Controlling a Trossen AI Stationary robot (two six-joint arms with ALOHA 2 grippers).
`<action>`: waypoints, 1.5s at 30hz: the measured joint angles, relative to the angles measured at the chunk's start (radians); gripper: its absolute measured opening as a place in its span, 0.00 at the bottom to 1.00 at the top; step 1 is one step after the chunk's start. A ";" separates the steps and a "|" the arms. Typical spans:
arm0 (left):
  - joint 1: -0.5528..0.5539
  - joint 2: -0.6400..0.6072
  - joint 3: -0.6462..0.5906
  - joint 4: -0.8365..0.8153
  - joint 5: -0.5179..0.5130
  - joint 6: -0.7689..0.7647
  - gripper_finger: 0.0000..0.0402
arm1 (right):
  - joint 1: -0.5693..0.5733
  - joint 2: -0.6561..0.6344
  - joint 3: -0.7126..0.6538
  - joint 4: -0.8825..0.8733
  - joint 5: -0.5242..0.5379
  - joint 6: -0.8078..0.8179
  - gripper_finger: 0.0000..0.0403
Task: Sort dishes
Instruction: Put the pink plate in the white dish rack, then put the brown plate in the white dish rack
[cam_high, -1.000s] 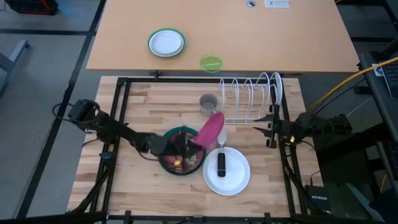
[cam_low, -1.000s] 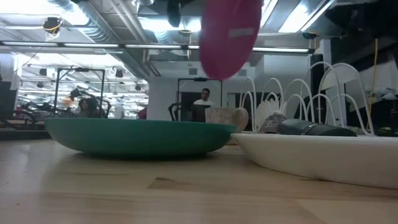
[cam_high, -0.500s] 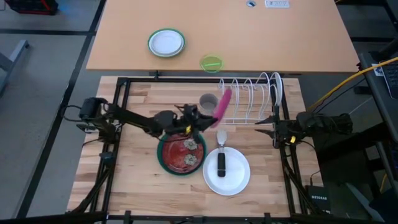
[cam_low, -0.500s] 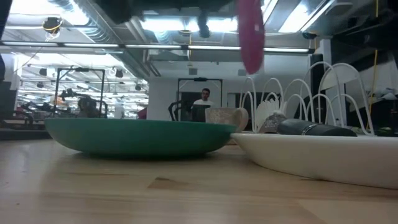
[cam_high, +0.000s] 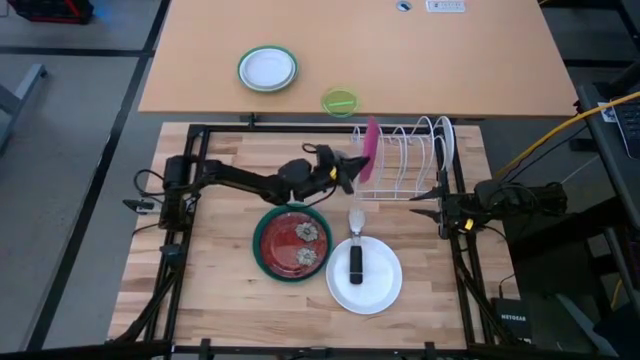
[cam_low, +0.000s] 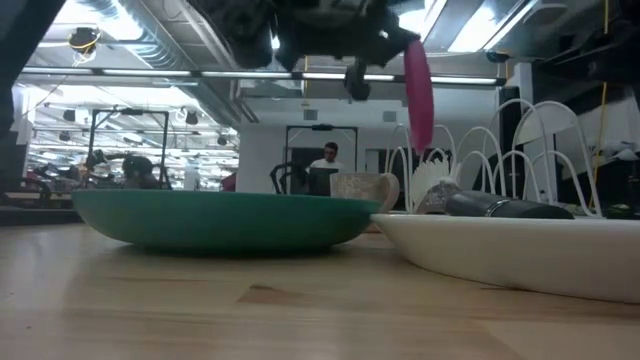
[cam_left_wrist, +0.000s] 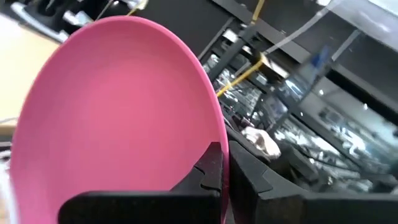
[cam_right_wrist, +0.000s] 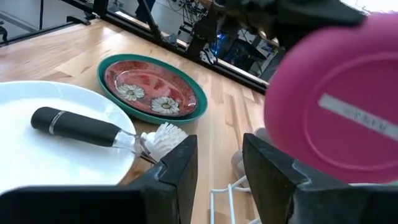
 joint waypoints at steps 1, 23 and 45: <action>0.010 0.006 0.000 -0.001 0.000 -0.025 0.00 | 0.000 0.001 0.000 0.001 0.000 0.001 0.33; 0.085 0.133 0.001 -0.082 -0.002 -0.121 0.11 | 0.000 0.001 -0.001 0.002 0.001 0.001 0.33; 0.084 0.109 -0.001 -0.119 0.125 0.142 0.38 | 0.000 0.001 -0.002 0.002 0.001 0.001 0.33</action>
